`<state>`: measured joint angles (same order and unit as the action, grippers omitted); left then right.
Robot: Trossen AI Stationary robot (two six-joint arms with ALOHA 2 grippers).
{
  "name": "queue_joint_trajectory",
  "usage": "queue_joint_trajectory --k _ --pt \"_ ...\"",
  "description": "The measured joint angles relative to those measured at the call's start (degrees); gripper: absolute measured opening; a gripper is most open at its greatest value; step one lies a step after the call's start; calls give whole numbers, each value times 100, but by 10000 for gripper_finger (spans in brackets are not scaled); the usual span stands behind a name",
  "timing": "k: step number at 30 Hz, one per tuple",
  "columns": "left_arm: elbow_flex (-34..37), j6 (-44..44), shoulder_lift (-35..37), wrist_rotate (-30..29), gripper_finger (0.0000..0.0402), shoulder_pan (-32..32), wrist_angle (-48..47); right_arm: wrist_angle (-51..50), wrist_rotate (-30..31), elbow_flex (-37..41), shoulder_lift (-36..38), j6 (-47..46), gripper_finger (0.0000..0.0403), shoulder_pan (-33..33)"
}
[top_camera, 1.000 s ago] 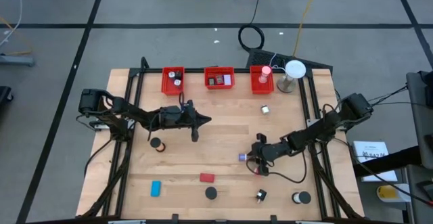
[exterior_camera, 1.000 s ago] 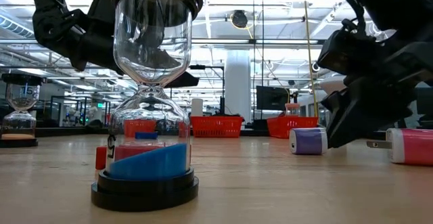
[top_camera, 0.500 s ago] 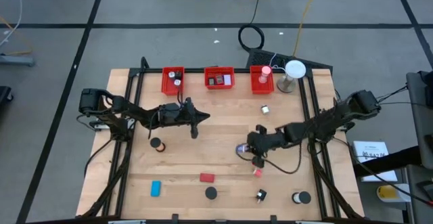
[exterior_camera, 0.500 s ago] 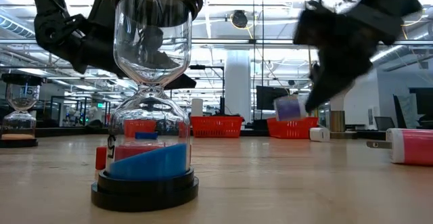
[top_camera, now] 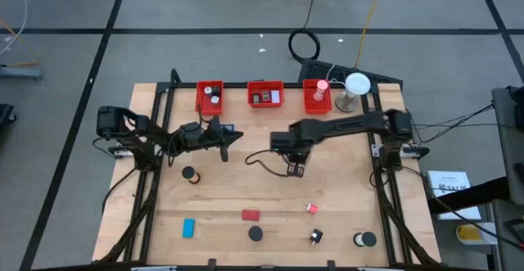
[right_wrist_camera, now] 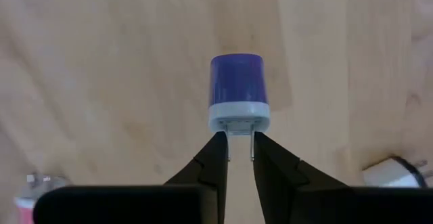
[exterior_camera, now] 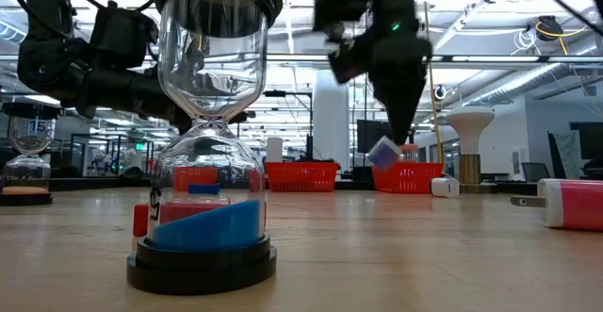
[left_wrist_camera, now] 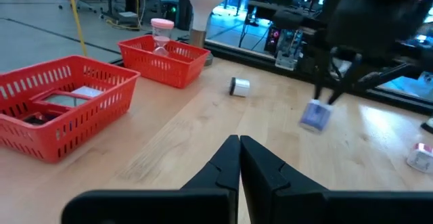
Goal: Pick & Place Office items
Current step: Put the dark blue charger adapter into the left red bin
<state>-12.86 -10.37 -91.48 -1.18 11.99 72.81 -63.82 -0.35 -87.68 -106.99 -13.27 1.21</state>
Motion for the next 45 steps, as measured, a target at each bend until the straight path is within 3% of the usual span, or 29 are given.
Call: queue_joint_trajectory --k 5,10,18,32,36,39,45 --pt "2 61 0 -38 7 0 -172 -1069 8 -956 -1039 327 44 180" --pt "2 65 0 -84 11 0 -239 -1291 -19 -1389 -1505 561 44 184" --pt "2 76 0 -88 13 0 -243 -850 -144 -1401 -1536 661 59 181" --pt "2 74 0 -86 9 0 -268 -108 29 -1392 -1162 725 175 168" --pt "2 69 0 -46 4 -1 -270 -100 82 -1386 -943 102 186 130" --pt "2 16 0 -40 15 -13 -273 186 467 -1134 -791 -613 196 -60" --pt "0 -9 0 -34 8 -12 -279 998 748 -381 -589 -2585 229 -438"
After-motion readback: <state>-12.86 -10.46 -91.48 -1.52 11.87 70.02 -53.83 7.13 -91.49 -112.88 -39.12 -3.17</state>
